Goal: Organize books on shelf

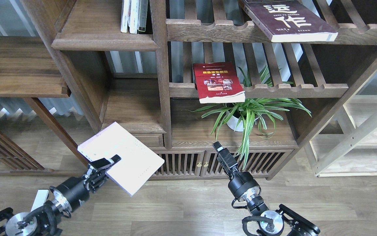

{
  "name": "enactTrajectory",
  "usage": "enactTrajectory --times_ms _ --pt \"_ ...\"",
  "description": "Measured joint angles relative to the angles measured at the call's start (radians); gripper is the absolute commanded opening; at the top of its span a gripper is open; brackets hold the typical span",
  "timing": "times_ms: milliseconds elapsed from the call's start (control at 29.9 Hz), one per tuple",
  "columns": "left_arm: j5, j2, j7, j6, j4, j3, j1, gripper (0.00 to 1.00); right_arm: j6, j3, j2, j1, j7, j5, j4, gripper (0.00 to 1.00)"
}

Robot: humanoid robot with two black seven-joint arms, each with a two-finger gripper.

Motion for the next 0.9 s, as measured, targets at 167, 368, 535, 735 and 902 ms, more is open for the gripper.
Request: enactTrajectory --times_ms 167,368,535,735,902 --pt "0.234 -0.038 -0.070 0.000 -0.049 -0.188 0.067 0.03 0.000 0.030 0.000 0.001 -0.004 0.006 -0.002 0.99" --pt "0.531 -0.155 -0.072 0.000 -0.113 -0.421 0.189 0.03 0.000 0.062 0.000 0.004 -0.004 0.026 -0.001 0.99" --pt "0.686 -0.246 -0.023 0.000 -0.189 -0.554 0.249 0.03 0.000 0.064 0.000 0.004 -0.004 0.039 0.000 0.99" --pt "0.811 -0.266 0.103 0.000 -0.314 -0.610 0.296 0.03 0.000 0.063 0.000 0.003 -0.004 0.041 0.002 0.99" --pt "0.903 -0.258 0.149 0.000 -0.350 -0.677 0.304 0.04 0.000 0.063 0.000 0.003 -0.004 0.041 0.003 0.99"
